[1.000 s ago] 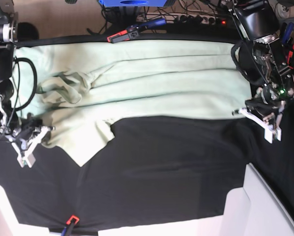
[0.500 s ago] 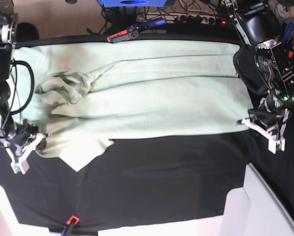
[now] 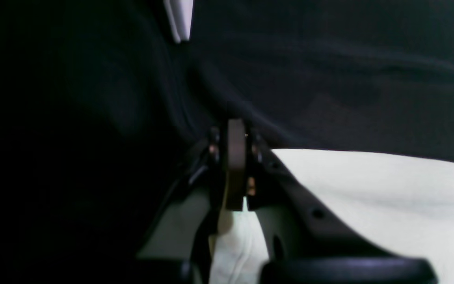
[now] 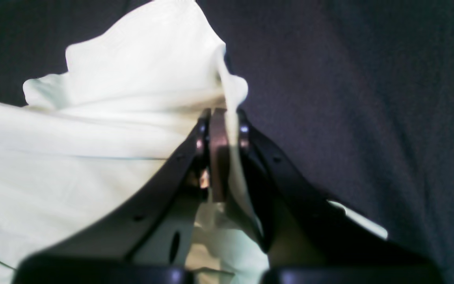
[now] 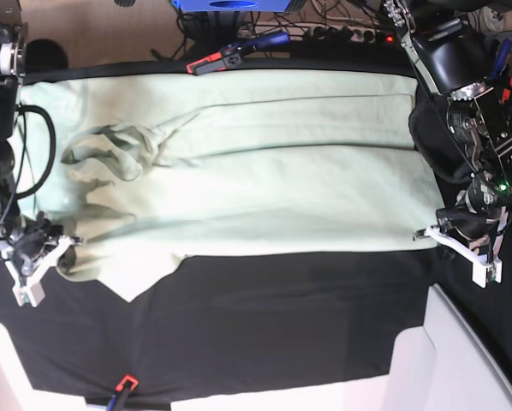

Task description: Fold the T-shirt properly

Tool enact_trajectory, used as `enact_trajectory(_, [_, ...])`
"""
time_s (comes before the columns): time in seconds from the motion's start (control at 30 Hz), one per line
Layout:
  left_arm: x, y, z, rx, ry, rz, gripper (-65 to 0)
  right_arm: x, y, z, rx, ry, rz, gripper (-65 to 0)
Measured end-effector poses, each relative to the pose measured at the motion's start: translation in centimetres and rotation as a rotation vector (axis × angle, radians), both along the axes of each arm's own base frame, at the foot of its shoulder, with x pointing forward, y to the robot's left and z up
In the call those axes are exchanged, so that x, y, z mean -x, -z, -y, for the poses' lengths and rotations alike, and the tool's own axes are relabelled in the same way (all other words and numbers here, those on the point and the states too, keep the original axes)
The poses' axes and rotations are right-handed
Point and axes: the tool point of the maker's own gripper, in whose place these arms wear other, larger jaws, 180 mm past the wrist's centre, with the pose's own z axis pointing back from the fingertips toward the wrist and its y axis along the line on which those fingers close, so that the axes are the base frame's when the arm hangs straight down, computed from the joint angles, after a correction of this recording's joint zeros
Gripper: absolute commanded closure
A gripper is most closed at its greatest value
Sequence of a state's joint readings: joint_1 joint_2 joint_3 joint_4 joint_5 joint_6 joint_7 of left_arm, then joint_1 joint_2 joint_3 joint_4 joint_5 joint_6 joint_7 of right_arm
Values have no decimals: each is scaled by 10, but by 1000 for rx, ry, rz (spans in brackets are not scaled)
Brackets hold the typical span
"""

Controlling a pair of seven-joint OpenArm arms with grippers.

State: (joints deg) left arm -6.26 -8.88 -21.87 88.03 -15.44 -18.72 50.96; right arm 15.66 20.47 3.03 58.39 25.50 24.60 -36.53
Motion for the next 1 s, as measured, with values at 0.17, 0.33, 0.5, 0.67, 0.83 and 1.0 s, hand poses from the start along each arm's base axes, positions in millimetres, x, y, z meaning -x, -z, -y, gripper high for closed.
enact_trajectory(0.17, [-4,-4,-1,-2,-1,9,0,-6,-5,0,-8,8,48,0])
enact_trajectory(0.33, [-11,-11,-1,-3,-1,34,0,-12,-11,0,-15,15,92,0])
enact_trajectory(0.5, [-16,-15,-1,-2,-1,45,0,-16,-16,0,-20,21,128,0])
enact_trajectory(0.67, [-15,-16,-2,-6,-1,43,0,-21,-23,0,-27,29,174,0])
enact_trajectory(0.83, [-15,-15,-1,-6,0,42,0,-21,-23,2,-25,29,174,0])
enact_trajectory(1.0, [-11,-3,-1,7,-4,11,0,-21,-23,3,-23,30,176,0])
